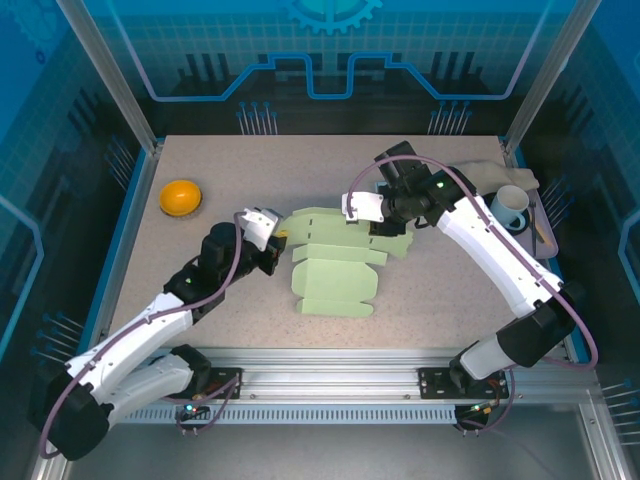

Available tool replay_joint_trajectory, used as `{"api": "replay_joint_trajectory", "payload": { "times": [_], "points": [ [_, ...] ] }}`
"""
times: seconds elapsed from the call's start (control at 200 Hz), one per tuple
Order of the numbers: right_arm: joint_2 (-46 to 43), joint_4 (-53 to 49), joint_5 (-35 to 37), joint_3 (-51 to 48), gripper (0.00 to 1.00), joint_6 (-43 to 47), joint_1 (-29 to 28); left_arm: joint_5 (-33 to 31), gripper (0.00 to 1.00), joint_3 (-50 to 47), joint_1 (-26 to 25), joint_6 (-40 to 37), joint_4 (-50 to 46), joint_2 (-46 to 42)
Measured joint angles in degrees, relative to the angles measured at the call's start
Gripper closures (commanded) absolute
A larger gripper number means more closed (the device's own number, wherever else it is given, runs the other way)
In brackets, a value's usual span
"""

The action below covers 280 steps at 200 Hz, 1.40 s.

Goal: Fold the paper box

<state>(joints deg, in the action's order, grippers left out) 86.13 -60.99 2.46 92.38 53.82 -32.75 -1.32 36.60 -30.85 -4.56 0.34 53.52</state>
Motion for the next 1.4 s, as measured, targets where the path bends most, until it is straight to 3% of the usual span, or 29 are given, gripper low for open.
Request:
{"api": "replay_joint_trajectory", "payload": {
  "times": [0.1,0.435,0.625,1.015,1.16,1.271,1.336,1.401],
  "points": [
    [1.4,0.0,0.15,0.22,0.71,-0.2,-0.11,-0.39,1.0,0.0,-0.98,-0.13,-0.04,-0.07],
    [3.26,-0.33,1.64,2.05,0.71,-0.94,-0.76,-3.21,1.0,0.0,-2.12,-0.52,-0.11,0.83],
    [3.26,-0.52,2.1,2.14,0.79,-1.05,-0.76,-4.24,1.0,0.0,-2.56,-0.55,-0.46,1.18],
    [3.54,-0.52,2.08,2.14,0.79,-1.29,-0.76,-4.46,1.0,0.0,-2.71,-0.55,-0.5,0.04],
    [3.89,-0.55,2.08,2.14,1.0,-1.42,-0.76,-4.48,1.0,0.0,-2.71,-0.52,-0.5,-0.17],
    [3.89,-0.55,2.21,2.14,1.0,-1.84,-0.76,-4.59,1.0,0.0,-2.71,-0.46,-0.59,-0.17],
    [3.89,-0.52,2.14,2.14,1.0,-1.73,-0.76,-5.18,0.86,0.02,-2.75,-0.26,-0.74,-0.15],
    [3.89,-0.46,2.36,2.14,1.0,-1.7,-0.85,-6.12,0.63,0.2,-2.84,-0.07,-1.38,-0.24]
  ]
}}
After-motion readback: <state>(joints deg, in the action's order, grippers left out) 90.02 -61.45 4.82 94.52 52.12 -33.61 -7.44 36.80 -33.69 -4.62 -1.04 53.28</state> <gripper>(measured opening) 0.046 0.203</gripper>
